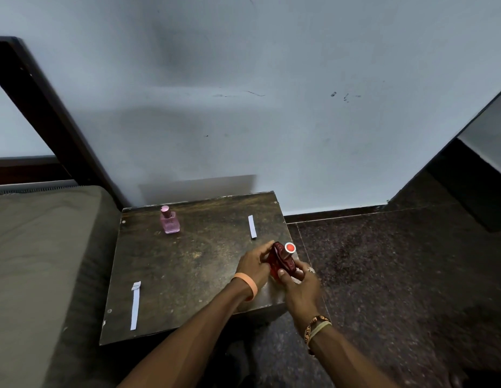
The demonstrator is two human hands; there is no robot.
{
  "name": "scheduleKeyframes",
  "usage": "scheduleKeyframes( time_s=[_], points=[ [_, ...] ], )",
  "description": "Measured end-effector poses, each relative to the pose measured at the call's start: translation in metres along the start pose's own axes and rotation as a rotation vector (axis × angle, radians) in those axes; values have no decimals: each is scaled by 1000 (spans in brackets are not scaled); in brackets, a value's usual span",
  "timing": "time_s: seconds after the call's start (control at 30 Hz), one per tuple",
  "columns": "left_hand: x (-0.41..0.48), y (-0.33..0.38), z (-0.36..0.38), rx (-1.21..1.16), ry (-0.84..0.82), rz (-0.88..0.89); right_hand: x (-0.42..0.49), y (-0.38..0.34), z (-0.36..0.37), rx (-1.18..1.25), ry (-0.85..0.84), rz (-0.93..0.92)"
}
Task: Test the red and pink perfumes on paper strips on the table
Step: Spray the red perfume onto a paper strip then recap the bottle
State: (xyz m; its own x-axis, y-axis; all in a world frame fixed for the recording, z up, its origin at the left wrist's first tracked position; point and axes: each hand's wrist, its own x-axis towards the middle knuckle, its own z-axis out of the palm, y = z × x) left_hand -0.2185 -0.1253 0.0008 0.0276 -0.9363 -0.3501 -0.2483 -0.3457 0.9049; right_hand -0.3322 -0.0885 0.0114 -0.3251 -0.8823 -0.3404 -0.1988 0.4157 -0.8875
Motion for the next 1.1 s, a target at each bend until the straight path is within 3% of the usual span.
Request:
scheduleKeyframes(
  time_s=[0.2,0.43,0.6,1.1],
  points=[
    [-6,7,-7,-72,22,-10,3,-5,9,189,33,67],
    [8,25,-37,-56,109,47,28,-48,15,250,-154,-28],
    [29,41,-59,-152,175,69,63,-70,37,210,-230,-78],
    [76,48,-86,-413,142,-38,129,-86,82,98,-357,-188]
  ],
)
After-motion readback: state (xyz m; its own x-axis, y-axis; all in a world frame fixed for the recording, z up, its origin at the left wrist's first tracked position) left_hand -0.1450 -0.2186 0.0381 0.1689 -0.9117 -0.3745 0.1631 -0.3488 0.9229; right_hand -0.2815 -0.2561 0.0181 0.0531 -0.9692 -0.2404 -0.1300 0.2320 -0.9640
